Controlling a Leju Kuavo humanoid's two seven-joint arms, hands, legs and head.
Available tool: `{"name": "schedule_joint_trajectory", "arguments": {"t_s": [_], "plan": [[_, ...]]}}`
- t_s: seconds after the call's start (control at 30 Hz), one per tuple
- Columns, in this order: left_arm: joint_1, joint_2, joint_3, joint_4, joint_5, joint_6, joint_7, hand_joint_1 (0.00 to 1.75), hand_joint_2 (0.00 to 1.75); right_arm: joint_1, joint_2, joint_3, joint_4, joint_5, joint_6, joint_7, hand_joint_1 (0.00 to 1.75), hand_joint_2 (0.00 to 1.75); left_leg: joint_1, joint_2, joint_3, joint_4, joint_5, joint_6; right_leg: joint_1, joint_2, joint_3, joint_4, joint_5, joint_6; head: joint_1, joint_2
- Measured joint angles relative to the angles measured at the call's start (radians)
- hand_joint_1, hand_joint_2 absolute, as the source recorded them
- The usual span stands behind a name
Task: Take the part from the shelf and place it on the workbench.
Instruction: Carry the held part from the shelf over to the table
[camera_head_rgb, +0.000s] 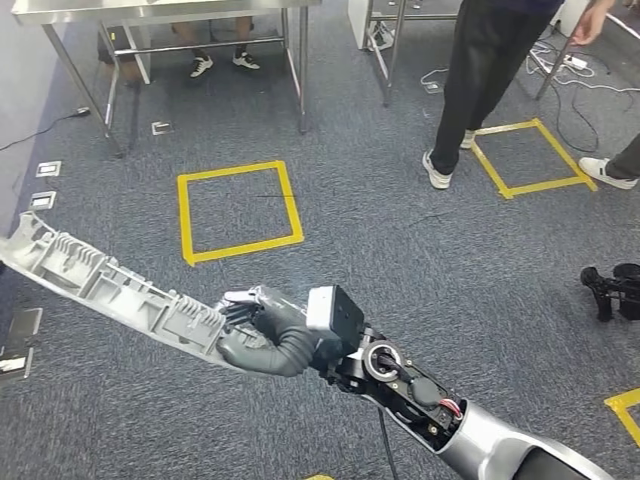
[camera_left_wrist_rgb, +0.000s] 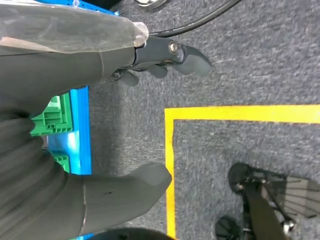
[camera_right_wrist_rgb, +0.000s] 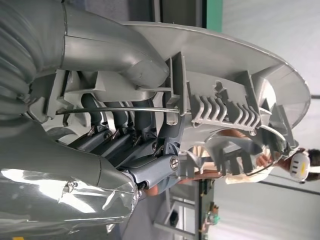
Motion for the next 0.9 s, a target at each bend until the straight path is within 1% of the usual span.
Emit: {"name": "schedule_joint_trajectory", "arguments": {"t_s": [0.03, 0.07, 0.1, 0.13, 0.17, 0.2, 0.23, 0.27, 0.3, 0.33, 0.37, 0.4, 0.47, 0.5, 0.53, 0.57, 0.6, 0.63, 0.67, 0.7, 0.73, 0.77, 0.8, 0.83, 0.87, 0.9], "plan": [[0.000, 0.000, 0.000, 0.000, 0.000, 0.000, 0.000, 0.00, 1.75, 0.000, 0.000, 0.000, 0.000, 0.000, 0.000, 0.000, 1.75, 1.75, 0.001, -0.001, 0.009, -0.004, 0.000, 0.002, 0.000, 0.007, -0.023, 0.047, -0.026, -0.002, 0.003, 0.000], [-0.001, 0.001, 0.000, 0.000, 0.000, 0.000, 0.000, 0.00, 1.75, 0.000, 0.000, 0.000, 0.000, -0.001, 0.000, 0.000, 1.75, 1.75, 0.000, -0.002, 0.014, -0.006, 0.000, 0.003, 0.001, 0.015, -0.056, 0.112, -0.056, -0.004, 0.006, 0.000], [-0.001, 0.001, 0.000, 0.000, 0.000, 0.000, 0.000, 0.00, 1.75, 0.001, 0.000, 0.000, 0.000, -0.001, 0.000, -0.001, 1.75, 1.75, -0.001, -0.003, 0.016, -0.006, -0.001, 0.004, 0.002, 0.020, -0.096, 0.184, -0.085, -0.006, 0.008, 0.000], [-0.001, 0.001, 0.000, 0.000, 0.000, 0.000, 0.000, 0.00, 1.75, 0.002, 0.000, 0.000, 0.001, -0.002, 0.000, -0.001, 1.75, 1.75, -0.003, -0.005, 0.018, -0.006, -0.003, 0.004, 0.002, 0.023, -0.132, 0.240, -0.104, -0.008, 0.010, 0.000], [-0.001, 0.002, 0.000, 0.000, 0.000, 0.000, 0.000, 0.00, 1.75, 0.003, 0.000, 0.000, 0.002, -0.002, 0.000, -0.001, 1.75, 1.75, -0.004, -0.009, 0.021, -0.005, -0.005, 0.003, 0.002, 0.025, -0.154, 0.266, -0.104, -0.011, 0.010, 0.000], [-0.001, 0.002, 0.000, 0.000, 0.000, 0.000, 0.000, 0.00, 1.75, 0.003, 0.000, 0.000, 0.003, -0.002, 0.000, -0.002, 1.75, 1.75, -0.004, -0.013, 0.025, -0.005, -0.008, 0.000, 0.002, 0.025, -0.156, 0.253, -0.085, -0.016, 0.010, 0.000], [-0.001, 0.002, 0.000, 0.000, 0.000, 0.000, 0.000, 0.00, 1.75, 0.003, 0.000, 0.000, 0.004, -0.003, 0.001, -0.002, 1.75, 1.75, -0.004, -0.017, 0.031, -0.004, -0.012, -0.004, 0.002, 0.025, -0.139, 0.203, -0.048, -0.023, 0.010, 0.000], [-0.001, 0.002, 0.000, 0.000, 0.001, 0.000, 0.001, 0.00, 1.75, 0.003, 0.000, 0.000, 0.005, -0.003, 0.001, -0.003, 1.75, 1.75, -0.003, -0.021, 0.037, -0.004, -0.017, -0.009, 0.002, 0.027, -0.112, 0.130, -0.002, -0.028, 0.011, 0.000], [-0.001, 0.002, 0.000, 0.000, 0.002, 0.000, 0.001, 0.00, 1.75, 0.002, 0.000, 0.000, 0.006, -0.003, 0.001, -0.003, 1.75, 1.75, -0.002, -0.024, 0.041, -0.003, -0.020, -0.015, 0.004, 0.029, -0.090, 0.063, 0.025, -0.031, 0.011, 0.000], [-0.001, 0.002, 0.000, 0.000, 0.004, 0.000, 0.001, 0.00, 1.75, 0.001, 0.000, 0.000, 0.007, -0.003, 0.001, -0.004, 1.75, 1.75, 0.000, -0.026, 0.041, -0.003, -0.023, -0.021, 0.008, 0.031, -0.074, 0.015, 0.040, -0.035, 0.010, 0.000], [-0.001, 0.002, 0.000, 0.000, 0.005, 0.000, 0.001, 0.00, 1.75, 0.000, 0.000, 0.000, 0.008, -0.003, 0.002, -0.005, 1.75, 1.75, 0.000, -0.028, 0.042, -0.002, -0.024, -0.029, 0.012, 0.033, -0.066, -0.011, 0.045, -0.040, 0.009, 0.000], [-0.001, 0.001, 0.000, 0.000, 0.006, 0.001, 0.001, 0.00, 1.75, 0.000, 0.000, 0.001, 0.008, -0.004, 0.002, -0.006, 1.75, 1.75, 0.001, -0.028, 0.042, -0.001, -0.024, -0.035, 0.016, 0.033, -0.065, -0.016, 0.039, -0.046, 0.007, 0.000], [0.000, 0.001, 0.000, 0.000, 0.007, 0.001, 0.001, 0.00, 1.75, 0.000, 0.000, 0.001, 0.008, -0.003, 0.003, -0.007, 1.75, 1.75, 0.004, -0.025, 0.044, 0.006, -0.027, -0.046, 0.018, 0.034, -0.049, -0.022, 0.048, -0.061, 0.003, 0.000], [0.000, 0.001, 0.000, 0.000, 0.007, 0.001, 0.001, 0.00, 1.75, -0.001, 0.001, 0.001, 0.008, -0.003, 0.003, -0.007, 1.75, 1.75, 0.005, -0.020, 0.035, 0.026, -0.036, -0.049, 0.017, 0.033, -0.041, -0.026, 0.049, -0.066, -0.003, 0.000], [-0.002, 0.000, 0.000, 0.000, 0.007, 0.001, 0.001, 0.00, 1.75, -0.002, 0.001, 0.001, 0.008, -0.003, 0.003, -0.007, 1.75, 1.75, 0.006, -0.015, 0.014, 0.065, -0.053, -0.053, 0.017, 0.032, -0.032, -0.029, 0.049, -0.071, -0.009, 0.000], [-0.003, 0.000, 0.000, 0.000, 0.007, 0.001, 0.001, 0.00, 1.75, -0.003, 0.001, 0.001, 0.009, -0.003, 0.003, -0.007, 1.75, 1.75, 0.007, -0.010, -0.021, 0.126, -0.077, -0.055, 0.017, 0.029, -0.026, -0.032, 0.046, -0.075, -0.015, 0.000], [-0.003, 0.000, 0.000, 0.000, 0.007, 0.001, 0.001, 0.00, 1.75, -0.004, 0.002, 0.001, 0.009, -0.004, 0.002, -0.007, 1.75, 1.75, 0.007, -0.007, -0.066, 0.197, -0.102, -0.058, 0.019, 0.027, -0.022, -0.033, 0.042, -0.079, -0.021, 0.000], [-0.003, 0.000, 0.000, 0.000, 0.007, 0.001, 0.001, 0.00, 1.75, -0.004, 0.002, 0.001, 0.010, -0.004, 0.002, -0.008, 1.75, 1.75, 0.007, -0.006, -0.109, 0.260, -0.121, -0.060, 0.021, 0.026, -0.019, -0.033, 0.038, -0.081, -0.024, 0.000], [-0.002, 0.000, 0.000, 0.000, 0.007, 0.001, 0.001, 0.00, 1.75, -0.004, 0.001, 0.001, 0.012, -0.004, 0.002, -0.008, 1.75, 1.75, 0.007, -0.005, -0.141, 0.300, -0.127, -0.061, 0.022, 0.026, -0.014, -0.033, 0.033, -0.082, -0.025, 0.000], [-0.001, 0.000, 0.000, 0.000, 0.008, 0.001, 0.001, 0.00, 1.75, -0.004, 0.001, 0.002, 0.013, -0.004, 0.002, -0.008, 1.75, 1.75, 0.007, -0.005, -0.157, 0.311, -0.119, -0.062, 0.022, 0.026, -0.009, -0.033, 0.028, -0.082, -0.026, 0.000], [0.000, 0.000, 0.000, 0.000, 0.008, 0.001, 0.001, 0.00, 1.75, -0.004, 0.001, 0.002, 0.014, -0.004, 0.002, -0.008, 1.75, 1.75, 0.008, -0.005, -0.159, 0.293, -0.096, -0.062, 0.023, 0.026, -0.002, -0.032, 0.023, -0.082, -0.027, 0.000], [0.001, 0.000, 0.000, 0.000, 0.008, 0.001, 0.001, 0.00, 1.75, -0.004, 0.001, 0.002, 0.015, -0.004, 0.002, -0.008, 1.75, 1.75, 0.009, -0.004, -0.144, 0.243, -0.059, -0.062, 0.022, 0.027, 0.006, -0.032, 0.017, -0.081, -0.028, 0.000], [0.001, 0.000, 0.000, 0.000, 0.008, 0.001, 0.001, 0.00, 1.75, -0.004, 0.001, 0.002, 0.016, -0.004, 0.002, -0.008, 1.75, 1.75, 0.010, -0.002, -0.118, 0.173, -0.014, -0.061, 0.022, 0.027, 0.014, -0.032, 0.010, -0.078, -0.029, 0.000], [0.001, 0.001, 0.000, 0.000, 0.008, 0.001, 0.002, 0.00, 1.75, -0.004, 0.001, 0.002, 0.016, -0.004, 0.002, -0.008, 1.75, 1.75, 0.010, 0.000, -0.093, 0.104, 0.019, -0.059, 0.023, 0.027, 0.023, -0.032, 0.002, -0.074, -0.031, 0.000], [0.000, 0.001, 0.000, 0.000, 0.008, 0.001, 0.002, 0.00, 1.75, -0.005, 0.001, 0.002, 0.016, -0.004, 0.002, -0.008, 1.75, 1.75, 0.009, 0.003, -0.073, 0.049, 0.037, -0.055, 0.024, 0.027, 0.028, -0.032, -0.005, -0.069, -0.032, 0.000], [0.000, 0.001, 0.000, 0.000, 0.008, 0.001, 0.003, 0.00, 1.75, -0.006, 0.002, 0.002, 0.016, -0.004, 0.002, -0.008, 1.75, 1.75, 0.006, 0.004, -0.061, 0.019, 0.046, -0.050, 0.026, 0.026, 0.031, -0.032, -0.012, -0.062, -0.033, 0.000]]}}
